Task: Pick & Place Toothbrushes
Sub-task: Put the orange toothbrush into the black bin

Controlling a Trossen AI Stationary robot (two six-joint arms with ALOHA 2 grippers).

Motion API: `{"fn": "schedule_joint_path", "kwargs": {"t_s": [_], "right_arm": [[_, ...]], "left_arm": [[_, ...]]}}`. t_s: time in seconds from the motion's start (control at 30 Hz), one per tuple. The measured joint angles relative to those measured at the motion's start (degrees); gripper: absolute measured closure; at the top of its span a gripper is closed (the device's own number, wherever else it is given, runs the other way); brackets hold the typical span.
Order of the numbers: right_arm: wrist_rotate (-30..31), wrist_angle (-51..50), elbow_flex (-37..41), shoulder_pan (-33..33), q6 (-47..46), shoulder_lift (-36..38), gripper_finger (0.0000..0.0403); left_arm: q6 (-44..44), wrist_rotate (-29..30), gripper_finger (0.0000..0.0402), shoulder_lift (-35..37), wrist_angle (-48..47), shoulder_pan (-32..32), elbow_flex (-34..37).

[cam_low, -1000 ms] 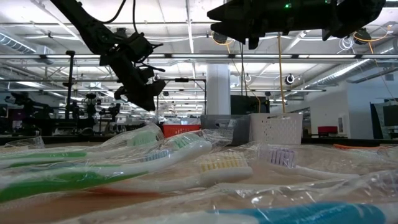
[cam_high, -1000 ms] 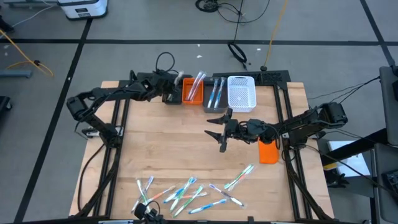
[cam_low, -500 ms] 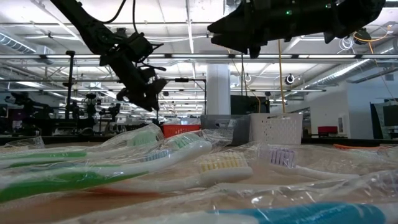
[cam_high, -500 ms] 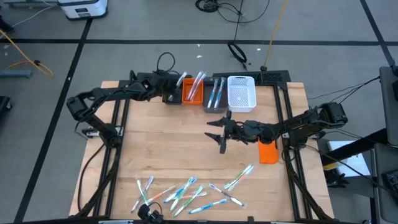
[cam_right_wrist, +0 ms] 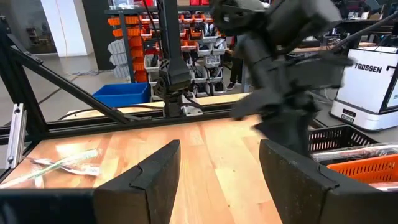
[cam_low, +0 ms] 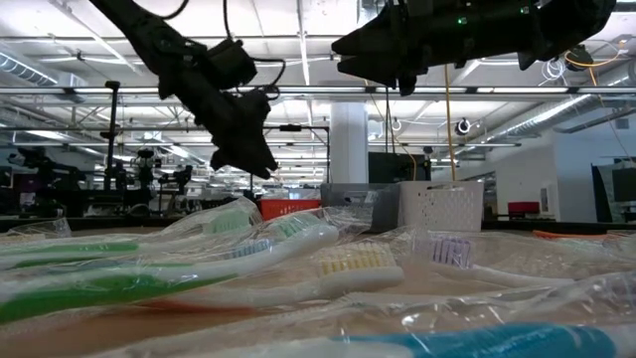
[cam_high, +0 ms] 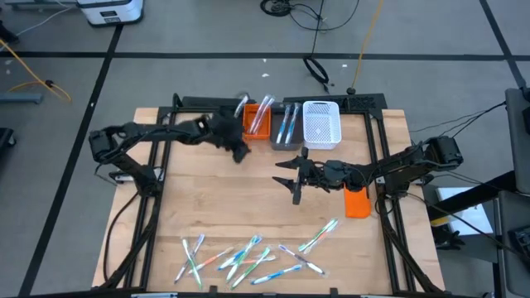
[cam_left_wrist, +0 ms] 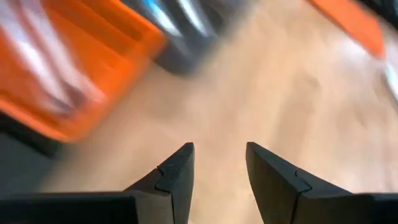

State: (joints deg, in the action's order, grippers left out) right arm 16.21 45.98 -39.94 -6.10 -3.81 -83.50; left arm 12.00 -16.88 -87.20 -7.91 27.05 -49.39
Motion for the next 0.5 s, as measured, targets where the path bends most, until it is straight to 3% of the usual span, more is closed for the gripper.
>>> {"fn": "schedule_joint_path", "kwargs": {"t_s": [0.23, 0.5], "right_arm": [[0.04, -0.02, 0.00, -0.01, 0.13, 0.00, 0.0191], [0.07, -0.13, 0.00, 0.00, 0.17, 0.00, 0.0191]], "left_arm": [[4.02, 4.26, 0.0256, 4.20, -8.70, -14.03, -0.04], [15.06, 7.88, 0.0256, 5.33, -17.65, -31.44, 0.00]]}}
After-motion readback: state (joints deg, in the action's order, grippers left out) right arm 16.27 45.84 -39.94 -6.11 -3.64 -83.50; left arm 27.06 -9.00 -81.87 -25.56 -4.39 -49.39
